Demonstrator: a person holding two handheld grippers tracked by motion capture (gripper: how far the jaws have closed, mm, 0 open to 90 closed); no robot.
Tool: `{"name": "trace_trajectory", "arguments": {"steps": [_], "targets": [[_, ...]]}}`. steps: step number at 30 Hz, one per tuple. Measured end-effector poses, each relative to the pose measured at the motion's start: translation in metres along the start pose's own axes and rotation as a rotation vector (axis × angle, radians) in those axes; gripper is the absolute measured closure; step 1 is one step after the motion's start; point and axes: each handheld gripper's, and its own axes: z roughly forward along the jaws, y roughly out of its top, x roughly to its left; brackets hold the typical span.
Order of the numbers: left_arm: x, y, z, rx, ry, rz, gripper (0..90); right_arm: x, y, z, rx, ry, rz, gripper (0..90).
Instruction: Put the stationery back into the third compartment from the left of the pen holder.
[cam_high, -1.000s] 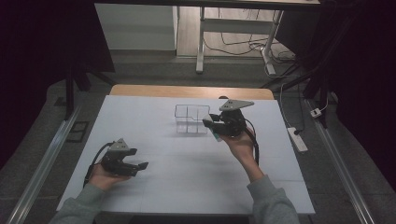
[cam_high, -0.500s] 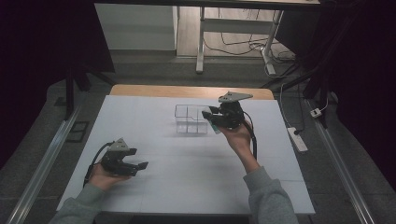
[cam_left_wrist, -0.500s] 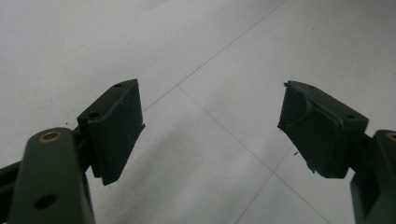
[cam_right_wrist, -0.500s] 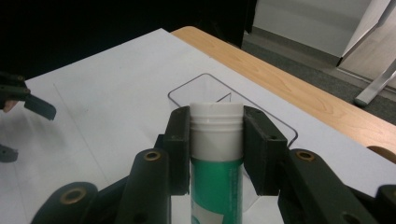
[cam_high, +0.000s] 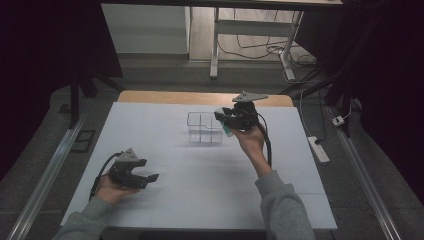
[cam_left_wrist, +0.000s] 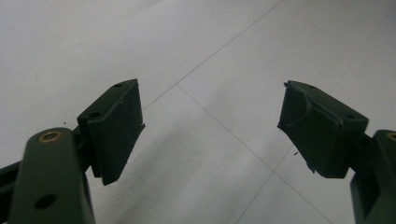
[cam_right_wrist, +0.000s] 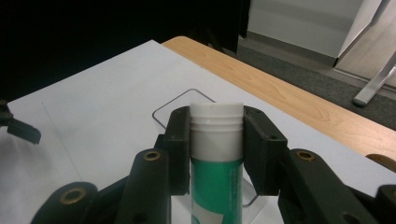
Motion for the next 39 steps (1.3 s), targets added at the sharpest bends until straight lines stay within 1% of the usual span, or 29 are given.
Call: {"name": "trace_trajectory", "arguments": {"steps": [13,15,21,22,24,30,31,32,33,34,36,37,39], "targets": [[0.001,0.0,0.0,0.003,0.001,-0.002,21.1,-0.005,0.011,0.013,-0.011,-0.021,0.003,63.7],[0.001,0.0,0.0,0.003,0.001,-0.001,21.1,-0.006,0.013,0.014,-0.014,-0.029,0.011,63.7],[0.001,0.0,0.001,0.003,0.001,-0.001,21.1,-0.011,0.018,0.022,-0.03,-0.028,0.036,63.6],[0.001,0.0,0.001,0.004,0.0,-0.001,21.1,-0.012,0.018,0.024,-0.03,-0.027,0.037,63.6],[0.001,0.0,0.0,0.003,0.0,-0.001,21.1,-0.015,0.019,0.03,-0.024,-0.039,0.043,63.6],[0.001,-0.001,0.0,0.002,0.001,-0.001,21.1,-0.02,0.017,0.039,-0.026,-0.04,0.058,63.5],[0.002,-0.001,0.0,0.004,0.0,0.0,21.1,-0.021,0.017,0.042,-0.023,-0.043,0.069,63.5],[0.002,-0.001,0.001,0.005,0.001,0.0,21.1,-0.021,0.016,0.044,-0.025,-0.042,0.07,63.6],[0.002,-0.001,0.001,0.005,0.001,-0.001,21.1,-0.021,0.016,0.044,-0.025,-0.042,0.07,63.6],[0.002,-0.001,0.001,0.006,0.002,-0.001,21.1,-0.021,0.016,0.048,-0.012,-0.054,0.053,63.5],[0.002,-0.001,0.001,0.007,0.002,0.001,21.1,-0.021,0.016,0.049,-0.01,-0.062,0.046,63.4],[0.002,-0.001,0.002,0.008,0.003,0.001,21.1,-0.021,0.016,0.05,-0.012,-0.066,0.048,63.5],[0.002,-0.001,0.002,0.01,0.003,0.003,21.1,-0.023,0.015,0.052,-0.024,-0.054,0.072,63.4]]}}
